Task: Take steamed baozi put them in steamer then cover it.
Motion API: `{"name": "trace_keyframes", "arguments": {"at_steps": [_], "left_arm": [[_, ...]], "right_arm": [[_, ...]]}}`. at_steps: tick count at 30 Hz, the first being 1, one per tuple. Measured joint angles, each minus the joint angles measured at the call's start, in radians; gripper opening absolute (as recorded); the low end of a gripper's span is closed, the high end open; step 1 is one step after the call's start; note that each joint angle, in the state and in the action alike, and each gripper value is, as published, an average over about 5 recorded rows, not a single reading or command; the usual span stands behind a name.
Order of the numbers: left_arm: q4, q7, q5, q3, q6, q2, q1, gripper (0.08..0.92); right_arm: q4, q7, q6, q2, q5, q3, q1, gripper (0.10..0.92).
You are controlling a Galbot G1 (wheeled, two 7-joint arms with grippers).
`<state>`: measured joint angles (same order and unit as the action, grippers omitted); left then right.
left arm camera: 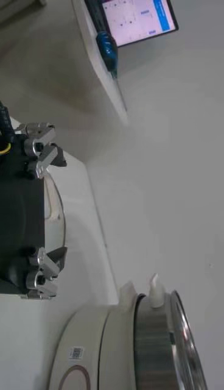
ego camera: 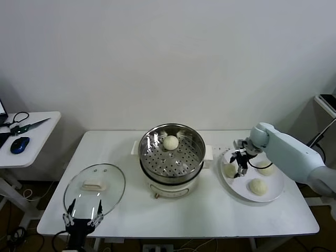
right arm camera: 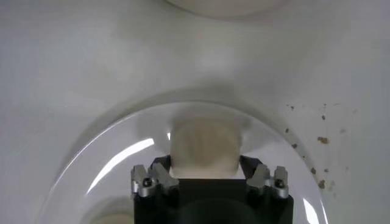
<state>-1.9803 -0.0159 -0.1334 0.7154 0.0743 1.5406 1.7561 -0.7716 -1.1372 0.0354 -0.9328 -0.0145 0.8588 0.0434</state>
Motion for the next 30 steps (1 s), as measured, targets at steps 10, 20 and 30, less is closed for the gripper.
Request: {"name": "trace_keyframes", "arguments": {"at_steps": [10, 20, 30], "left_arm": [[-0.007, -0.001, -0.001, -0.002, 0.002, 0.0, 0.004, 0.823], [-0.018, -0.001, -0.004, -0.02, 0.004, 0.0, 0.014, 0.823], [-0.037, -0.006, -0.008, -0.046, 0.006, -0.001, 0.028, 0.823]], "right_arm": [[-0.018, 0.0, 0.008, 0.02, 0.046, 0.022, 0.032, 0.679], [-0.091, 0.004, 0.037, 0.042, 0.252, 0.22, 0.272, 0.679], [-0.189, 0.039, 0.102, -0.046, 0.555, 0.491, 0.595, 0.687]]}}
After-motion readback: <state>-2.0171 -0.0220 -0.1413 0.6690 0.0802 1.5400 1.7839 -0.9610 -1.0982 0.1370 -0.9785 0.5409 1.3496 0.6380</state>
